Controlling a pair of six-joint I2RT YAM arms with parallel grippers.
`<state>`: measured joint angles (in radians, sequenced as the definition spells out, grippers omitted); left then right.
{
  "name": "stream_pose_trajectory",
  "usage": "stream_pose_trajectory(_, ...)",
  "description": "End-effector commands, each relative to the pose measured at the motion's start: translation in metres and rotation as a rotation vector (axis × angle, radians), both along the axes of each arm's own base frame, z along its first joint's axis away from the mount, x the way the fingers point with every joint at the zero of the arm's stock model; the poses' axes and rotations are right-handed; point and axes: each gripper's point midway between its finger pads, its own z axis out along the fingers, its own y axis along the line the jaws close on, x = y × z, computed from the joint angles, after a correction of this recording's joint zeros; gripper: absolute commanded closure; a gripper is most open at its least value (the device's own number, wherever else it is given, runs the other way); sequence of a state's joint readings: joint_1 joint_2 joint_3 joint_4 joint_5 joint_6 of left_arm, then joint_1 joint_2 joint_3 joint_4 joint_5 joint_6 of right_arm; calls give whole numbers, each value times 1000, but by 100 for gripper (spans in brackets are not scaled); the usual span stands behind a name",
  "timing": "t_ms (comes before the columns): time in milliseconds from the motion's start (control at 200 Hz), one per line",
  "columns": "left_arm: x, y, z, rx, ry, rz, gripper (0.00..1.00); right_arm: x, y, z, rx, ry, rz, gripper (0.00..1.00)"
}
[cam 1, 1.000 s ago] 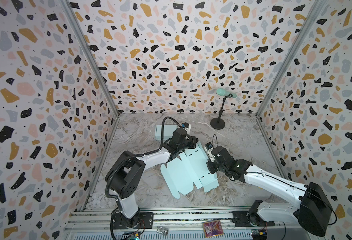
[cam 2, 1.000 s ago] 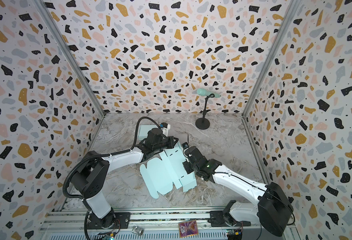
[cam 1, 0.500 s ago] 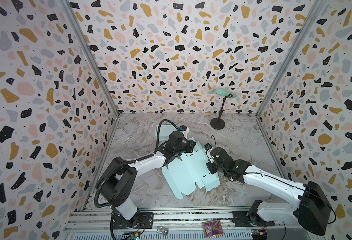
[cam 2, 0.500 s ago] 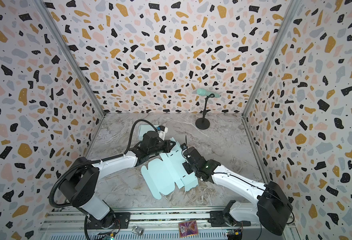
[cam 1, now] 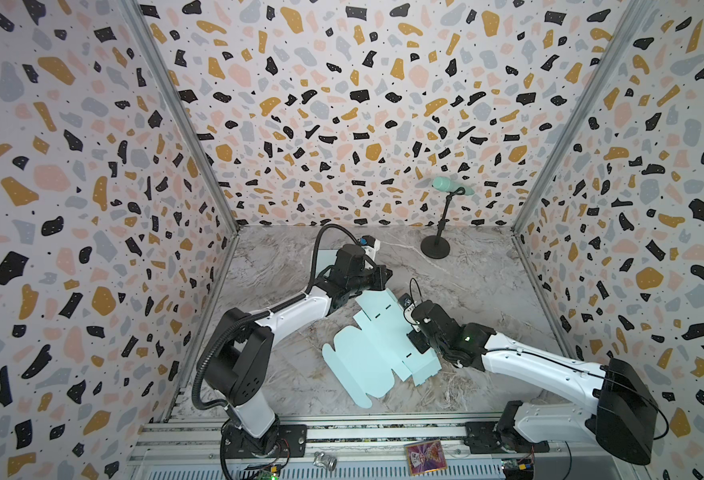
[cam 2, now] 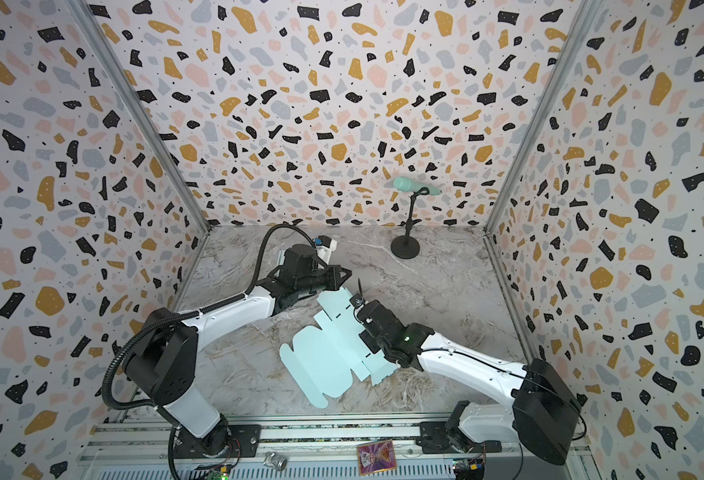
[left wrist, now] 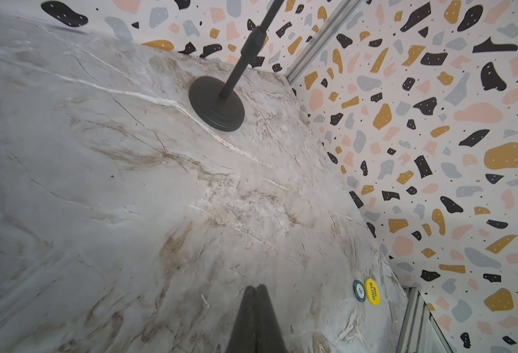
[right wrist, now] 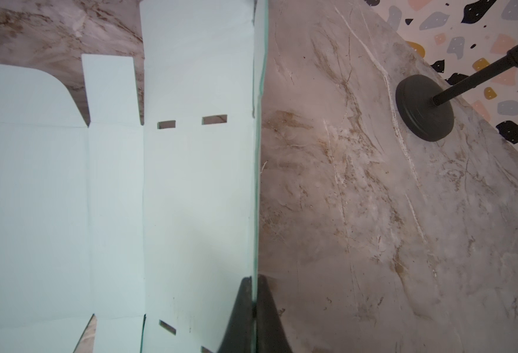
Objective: Fold the paper box
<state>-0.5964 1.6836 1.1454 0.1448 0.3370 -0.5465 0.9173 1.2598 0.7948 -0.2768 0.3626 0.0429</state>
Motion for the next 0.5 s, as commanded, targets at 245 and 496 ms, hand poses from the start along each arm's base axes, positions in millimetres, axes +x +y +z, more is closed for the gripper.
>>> stream_pose_trajectory(245,-21,-2,-7,33,1,-40,100,9,10,25,-1,-79,-1,100)
stream_pose_trajectory(496,-33,8,-14,41,13,-27,100,11,7,26,-7,-92,-27,100)
